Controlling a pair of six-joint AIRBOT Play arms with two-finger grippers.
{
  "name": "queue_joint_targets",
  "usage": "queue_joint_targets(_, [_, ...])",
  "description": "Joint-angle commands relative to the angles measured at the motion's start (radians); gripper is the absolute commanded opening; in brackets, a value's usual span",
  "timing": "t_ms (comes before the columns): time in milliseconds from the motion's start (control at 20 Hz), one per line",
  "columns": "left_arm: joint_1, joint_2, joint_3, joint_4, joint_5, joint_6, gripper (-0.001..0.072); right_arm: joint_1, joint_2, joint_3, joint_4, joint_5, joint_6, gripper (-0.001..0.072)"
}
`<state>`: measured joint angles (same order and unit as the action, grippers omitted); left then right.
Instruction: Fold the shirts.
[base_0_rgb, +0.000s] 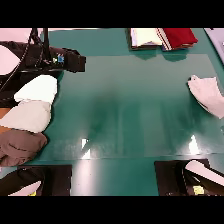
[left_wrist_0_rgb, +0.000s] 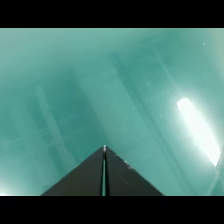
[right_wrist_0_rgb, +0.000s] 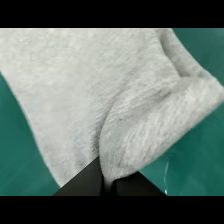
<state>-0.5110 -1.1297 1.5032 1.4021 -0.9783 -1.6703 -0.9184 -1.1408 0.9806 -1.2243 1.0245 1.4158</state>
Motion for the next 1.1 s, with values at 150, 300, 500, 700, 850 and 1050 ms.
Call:
queue_joint_targets(150, [0.0,0.0,0.0,0.005,-0.02,0.022,0.0021,-0.02,0.017,0.031,-0.185,0.114,0.001,0.0641])
queue_joint_targets(300, [0.0,0.0,0.0,0.005,-0.029,0.03,0.0021,0.018,0.039,0.137,-0.065,0.138,0.001,0.0636])
queue_joint_targets(500, [0.0,0.0,0.0,0.004,-0.029,0.029,0.0021,0.257,0.115,0.195,0.141,0.101,0.0,0.0635])
queue_joint_targets(700, [0.0,0.0,0.0,0.005,-0.029,0.029,0.0022,0.614,0.138,0.195,0.132,0.105,0.0,0.063])
queue_joint_targets(850, [0.0,0.0,0.0,0.005,-0.043,0.029,0.0022,0.846,0.139,0.195,0.089,0.086,0.0,0.0541])
queue_joint_targets(1050, [0.0,0.0,0.0,0.004,-0.014,0.029,0.0022,1.038,0.139,0.195,0.029,0.071,-0.011,0.0012])
